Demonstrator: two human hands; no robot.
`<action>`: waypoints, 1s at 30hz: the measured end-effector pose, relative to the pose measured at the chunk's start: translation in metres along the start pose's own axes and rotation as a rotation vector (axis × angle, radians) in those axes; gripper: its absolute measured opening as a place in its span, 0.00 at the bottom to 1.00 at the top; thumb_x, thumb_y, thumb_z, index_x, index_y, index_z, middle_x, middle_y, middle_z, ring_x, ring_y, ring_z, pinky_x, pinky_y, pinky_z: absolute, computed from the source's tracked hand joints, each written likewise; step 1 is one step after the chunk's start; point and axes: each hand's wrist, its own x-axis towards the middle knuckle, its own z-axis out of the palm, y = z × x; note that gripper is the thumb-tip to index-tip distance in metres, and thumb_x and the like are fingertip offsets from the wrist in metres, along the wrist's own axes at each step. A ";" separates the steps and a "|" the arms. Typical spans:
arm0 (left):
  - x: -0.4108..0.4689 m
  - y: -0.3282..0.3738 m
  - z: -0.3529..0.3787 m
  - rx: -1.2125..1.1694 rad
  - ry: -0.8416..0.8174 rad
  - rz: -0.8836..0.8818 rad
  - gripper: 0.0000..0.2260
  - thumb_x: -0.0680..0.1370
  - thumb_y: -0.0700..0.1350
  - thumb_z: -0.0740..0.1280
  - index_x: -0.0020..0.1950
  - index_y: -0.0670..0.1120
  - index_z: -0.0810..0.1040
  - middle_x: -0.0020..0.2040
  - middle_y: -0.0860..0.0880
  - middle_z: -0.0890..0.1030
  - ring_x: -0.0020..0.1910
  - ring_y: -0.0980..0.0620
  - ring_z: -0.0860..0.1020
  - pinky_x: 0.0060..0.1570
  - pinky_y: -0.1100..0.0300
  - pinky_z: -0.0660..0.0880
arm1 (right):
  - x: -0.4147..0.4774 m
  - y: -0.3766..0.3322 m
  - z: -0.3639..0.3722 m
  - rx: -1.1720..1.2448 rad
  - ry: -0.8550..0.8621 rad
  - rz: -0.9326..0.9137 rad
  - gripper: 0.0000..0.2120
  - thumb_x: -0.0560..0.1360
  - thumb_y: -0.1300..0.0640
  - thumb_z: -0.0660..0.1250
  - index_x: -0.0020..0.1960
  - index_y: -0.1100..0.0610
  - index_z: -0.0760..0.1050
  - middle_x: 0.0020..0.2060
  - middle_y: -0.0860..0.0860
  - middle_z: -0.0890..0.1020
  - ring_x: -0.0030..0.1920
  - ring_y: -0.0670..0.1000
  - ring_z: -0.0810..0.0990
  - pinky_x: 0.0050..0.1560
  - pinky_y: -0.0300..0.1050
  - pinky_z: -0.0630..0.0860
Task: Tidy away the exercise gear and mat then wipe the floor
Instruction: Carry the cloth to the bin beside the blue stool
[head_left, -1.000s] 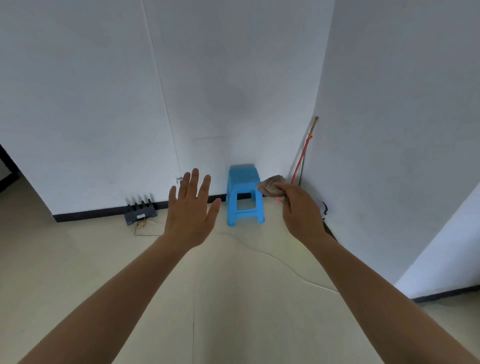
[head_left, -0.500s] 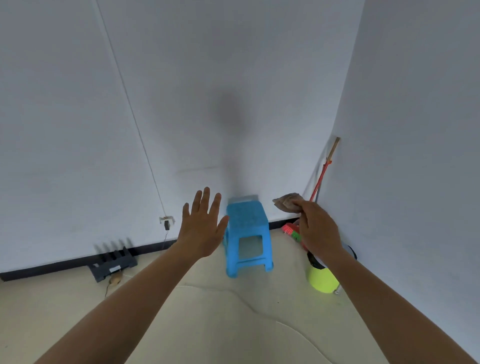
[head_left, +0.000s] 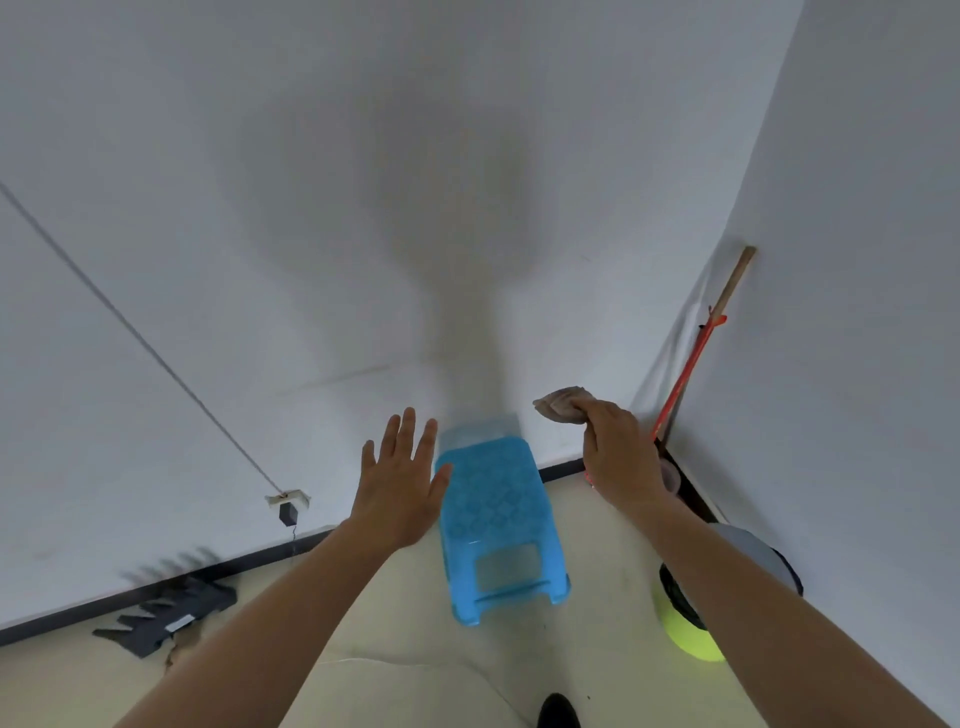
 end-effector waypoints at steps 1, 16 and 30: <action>0.020 -0.003 0.004 -0.002 -0.014 -0.009 0.28 0.83 0.59 0.42 0.80 0.50 0.39 0.80 0.46 0.36 0.79 0.47 0.38 0.77 0.44 0.44 | 0.021 0.004 0.013 -0.009 -0.032 0.011 0.21 0.77 0.67 0.56 0.64 0.53 0.75 0.58 0.49 0.82 0.60 0.54 0.78 0.54 0.52 0.78; 0.198 -0.038 0.249 -0.121 -0.380 -0.066 0.27 0.84 0.53 0.47 0.81 0.47 0.45 0.81 0.44 0.42 0.80 0.45 0.42 0.76 0.44 0.51 | 0.089 0.105 0.264 -0.031 -0.340 0.167 0.20 0.80 0.62 0.59 0.71 0.54 0.71 0.65 0.53 0.78 0.63 0.57 0.75 0.59 0.52 0.74; 0.173 -0.066 0.440 -0.124 -0.691 -0.023 0.28 0.84 0.48 0.50 0.80 0.52 0.40 0.80 0.51 0.35 0.80 0.47 0.47 0.75 0.42 0.55 | 0.003 0.168 0.433 -0.328 -0.993 0.171 0.31 0.83 0.39 0.49 0.81 0.47 0.45 0.81 0.52 0.45 0.80 0.60 0.42 0.77 0.63 0.42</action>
